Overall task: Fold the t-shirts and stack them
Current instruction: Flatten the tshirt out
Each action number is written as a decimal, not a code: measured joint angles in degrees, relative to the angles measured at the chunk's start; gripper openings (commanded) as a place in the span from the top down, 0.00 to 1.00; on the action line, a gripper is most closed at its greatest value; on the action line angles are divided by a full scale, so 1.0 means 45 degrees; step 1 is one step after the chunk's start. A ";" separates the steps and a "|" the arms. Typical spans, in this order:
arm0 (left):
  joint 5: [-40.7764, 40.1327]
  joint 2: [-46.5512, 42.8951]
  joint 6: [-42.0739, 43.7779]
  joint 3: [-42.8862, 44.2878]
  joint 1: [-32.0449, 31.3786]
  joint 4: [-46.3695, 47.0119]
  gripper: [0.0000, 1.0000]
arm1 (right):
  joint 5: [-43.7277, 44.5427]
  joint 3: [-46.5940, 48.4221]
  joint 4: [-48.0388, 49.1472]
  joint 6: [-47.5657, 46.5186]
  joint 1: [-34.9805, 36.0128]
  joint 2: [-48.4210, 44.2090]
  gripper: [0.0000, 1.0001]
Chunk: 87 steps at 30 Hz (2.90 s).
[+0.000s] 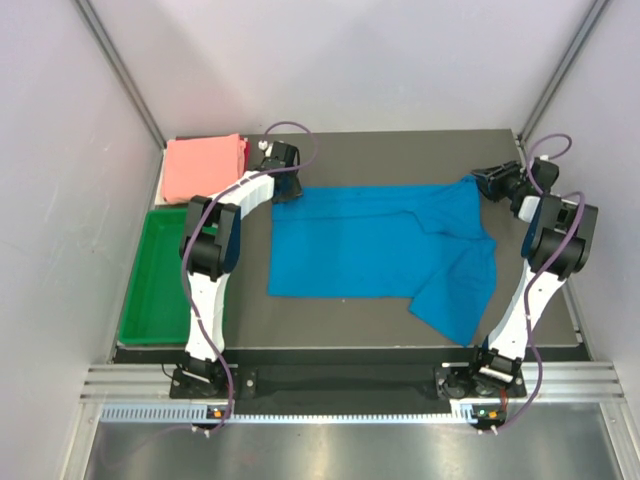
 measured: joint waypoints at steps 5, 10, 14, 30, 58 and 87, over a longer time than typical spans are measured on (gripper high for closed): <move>-0.0121 0.0131 0.0039 0.0214 0.0005 -0.0097 0.52 | -0.0146 0.0000 0.0374 0.0529 -0.0068 0.0481 1.00; -0.0219 0.0189 0.0053 0.0306 0.0019 -0.0112 0.52 | -0.0151 0.0063 0.0330 0.0680 -0.0102 0.0602 1.00; -0.0301 0.0194 0.0029 0.0306 0.0019 -0.0112 0.51 | -0.0141 -0.0719 0.1778 0.1613 -0.0272 0.0491 1.00; -0.0131 0.0219 0.0175 0.0627 0.0078 -0.0505 0.50 | 0.0296 -0.2715 0.4391 0.3876 -0.0782 0.0112 0.59; 0.1530 -0.3774 -0.0656 -0.3293 0.1137 -0.1632 0.60 | 0.7135 -0.1870 -1.2633 -0.2390 0.2220 -0.5780 0.55; 0.2157 -0.2516 -0.1336 -0.3721 0.1530 0.0437 0.84 | 0.8155 -0.2701 -1.2230 -0.1107 0.2565 -0.6285 0.52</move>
